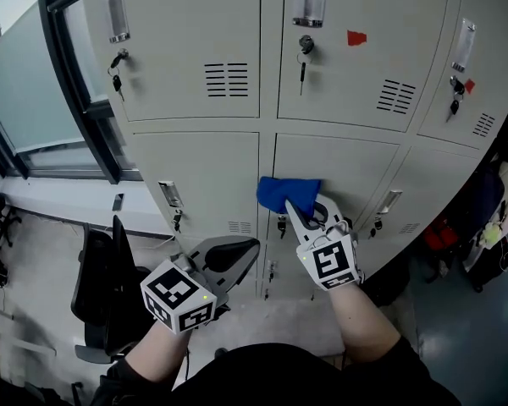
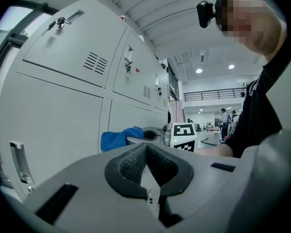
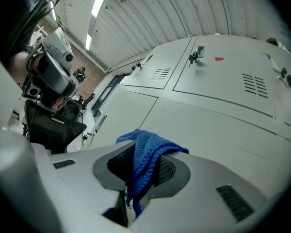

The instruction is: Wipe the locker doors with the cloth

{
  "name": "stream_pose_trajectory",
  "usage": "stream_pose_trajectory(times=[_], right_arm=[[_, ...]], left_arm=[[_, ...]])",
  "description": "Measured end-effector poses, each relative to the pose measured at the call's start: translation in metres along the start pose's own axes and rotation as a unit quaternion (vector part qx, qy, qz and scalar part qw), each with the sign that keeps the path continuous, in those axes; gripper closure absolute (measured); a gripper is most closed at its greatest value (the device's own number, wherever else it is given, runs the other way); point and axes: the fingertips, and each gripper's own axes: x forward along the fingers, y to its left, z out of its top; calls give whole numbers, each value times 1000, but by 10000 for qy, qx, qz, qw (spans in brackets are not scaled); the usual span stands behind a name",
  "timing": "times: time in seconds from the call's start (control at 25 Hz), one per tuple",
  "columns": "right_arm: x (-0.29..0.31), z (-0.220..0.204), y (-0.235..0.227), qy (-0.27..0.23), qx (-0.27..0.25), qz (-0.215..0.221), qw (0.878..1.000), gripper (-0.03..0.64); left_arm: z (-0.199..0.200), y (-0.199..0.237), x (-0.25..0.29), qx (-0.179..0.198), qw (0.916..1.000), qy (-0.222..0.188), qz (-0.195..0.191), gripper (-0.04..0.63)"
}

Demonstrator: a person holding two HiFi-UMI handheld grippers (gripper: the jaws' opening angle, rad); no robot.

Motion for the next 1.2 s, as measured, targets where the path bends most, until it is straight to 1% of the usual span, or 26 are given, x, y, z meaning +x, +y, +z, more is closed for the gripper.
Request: stream_pose_trajectory(times=[0.12, 0.2, 0.44, 0.56, 0.68, 0.88, 0.96, 1.08, 1.2], right_arm=[[5, -12, 1, 72, 54, -32, 10000, 552], [3, -22, -7, 142, 108, -130, 9998, 552], [-30, -58, -59, 367, 219, -642, 9970, 552], [-51, -78, -86, 471, 297, -885, 9945, 552], [-69, -95, -104, 541, 375, -1030, 9925, 552], [-90, -118, -120, 663, 502, -1129, 9901, 552], [-94, -122, -124, 693, 527, -1123, 9898, 552], [-92, -120, -124, 648, 563, -1105, 9902, 552], [-85, -108, -107, 511, 588, -906, 9928, 552]], left_arm=[[-5, 2, -2, -30, 10000, 32, 17, 588], [-8, 2, -1, -48, 10000, 74, 23, 588], [-14, -9, 19, -66, 9998, 157, -51, 588], [-16, -21, 39, -69, 9996, 200, -167, 588], [-17, -33, 58, -103, 9993, 214, -302, 588], [-17, -50, 81, -176, 9986, 205, -459, 588], [-14, -55, 84, -140, 9983, 238, -505, 588], [-8, -52, 81, -82, 9987, 224, -442, 588], [-12, -48, 76, -102, 9990, 220, -384, 588]])
